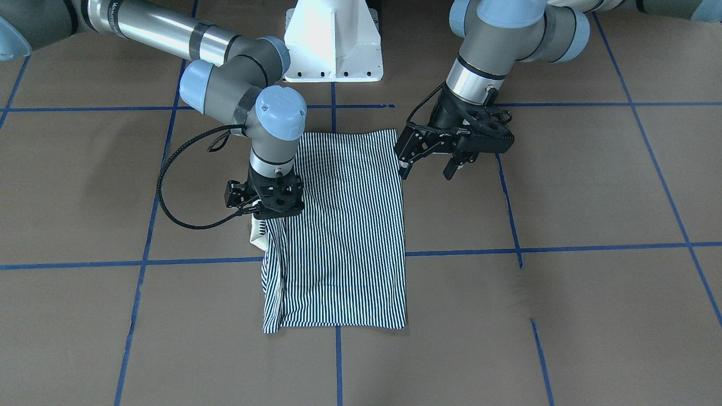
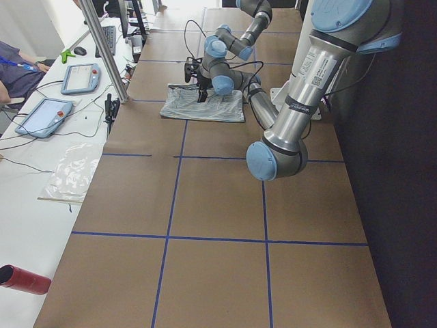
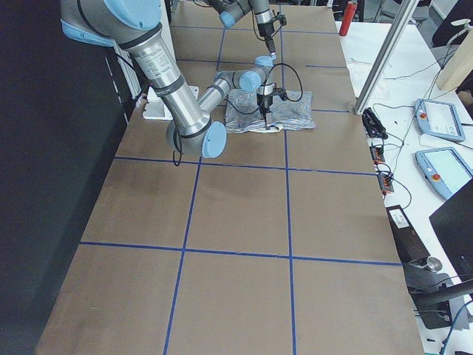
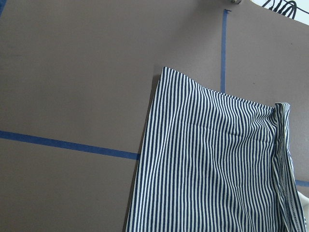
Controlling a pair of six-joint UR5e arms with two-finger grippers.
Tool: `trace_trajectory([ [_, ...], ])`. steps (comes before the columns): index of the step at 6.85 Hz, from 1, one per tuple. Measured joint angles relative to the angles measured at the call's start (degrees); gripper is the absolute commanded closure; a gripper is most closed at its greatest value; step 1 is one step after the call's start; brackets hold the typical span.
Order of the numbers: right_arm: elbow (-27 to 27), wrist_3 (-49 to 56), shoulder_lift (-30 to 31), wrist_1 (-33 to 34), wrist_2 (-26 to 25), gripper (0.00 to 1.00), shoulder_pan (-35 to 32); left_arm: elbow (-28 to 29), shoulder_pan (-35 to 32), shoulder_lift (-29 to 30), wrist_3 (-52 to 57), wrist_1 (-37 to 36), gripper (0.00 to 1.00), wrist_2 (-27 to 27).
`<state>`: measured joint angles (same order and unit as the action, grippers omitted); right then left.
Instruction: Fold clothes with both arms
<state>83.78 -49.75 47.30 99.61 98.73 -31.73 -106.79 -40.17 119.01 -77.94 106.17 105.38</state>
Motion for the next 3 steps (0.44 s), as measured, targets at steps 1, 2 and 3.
trace_trajectory([
  [1,0.0,0.0,0.1,0.6,0.1,0.00,-0.2,0.0,0.0,0.0,0.0,0.0,0.00,0.0],
  [2,0.1,0.4,0.3,1.3,0.3,0.00,-0.8,0.0,0.0,0.0,0.0,0.0,0.00,-0.1],
  [3,0.7,1.3,1.3,1.9,0.4,0.00,-1.4,0.0,0.0,0.1,0.0,0.0,0.00,-0.1],
])
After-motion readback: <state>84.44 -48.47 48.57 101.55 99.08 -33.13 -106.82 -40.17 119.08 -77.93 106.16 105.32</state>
